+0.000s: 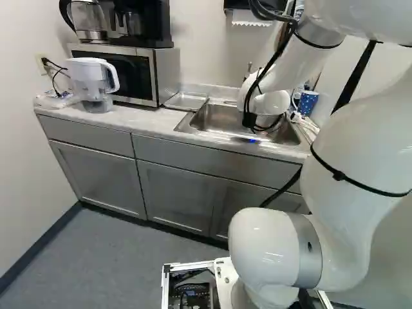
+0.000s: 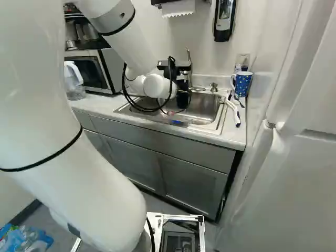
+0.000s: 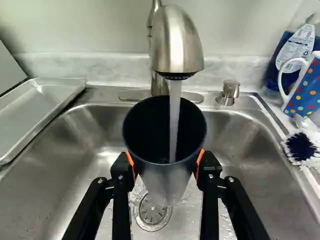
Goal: Rinse the cup and place it in the tray
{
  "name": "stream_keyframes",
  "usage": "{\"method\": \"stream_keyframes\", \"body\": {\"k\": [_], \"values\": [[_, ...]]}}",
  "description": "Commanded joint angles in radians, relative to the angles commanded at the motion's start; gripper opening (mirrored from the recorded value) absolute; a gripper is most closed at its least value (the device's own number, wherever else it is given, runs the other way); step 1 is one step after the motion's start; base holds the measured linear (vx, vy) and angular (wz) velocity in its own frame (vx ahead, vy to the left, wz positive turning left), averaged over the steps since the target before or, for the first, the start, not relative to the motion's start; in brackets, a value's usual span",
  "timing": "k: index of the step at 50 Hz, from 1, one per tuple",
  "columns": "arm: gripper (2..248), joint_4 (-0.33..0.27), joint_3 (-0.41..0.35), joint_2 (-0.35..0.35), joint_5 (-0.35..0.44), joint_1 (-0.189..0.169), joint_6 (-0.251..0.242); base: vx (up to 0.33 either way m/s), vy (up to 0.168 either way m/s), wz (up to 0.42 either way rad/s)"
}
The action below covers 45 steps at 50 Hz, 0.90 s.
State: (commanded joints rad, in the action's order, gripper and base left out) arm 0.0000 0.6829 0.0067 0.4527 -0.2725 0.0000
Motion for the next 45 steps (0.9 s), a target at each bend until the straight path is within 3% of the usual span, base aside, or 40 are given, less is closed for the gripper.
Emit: {"method": "stream_keyframes", "body": {"k": [17,45], "values": [[125,0.0,0.015,-0.014,0.0,-0.029,0.0,0.0,0.0,0.0],[125,0.0,0.015,-0.015,0.0,-0.03,0.0,0.0,0.0,0.0]]}}
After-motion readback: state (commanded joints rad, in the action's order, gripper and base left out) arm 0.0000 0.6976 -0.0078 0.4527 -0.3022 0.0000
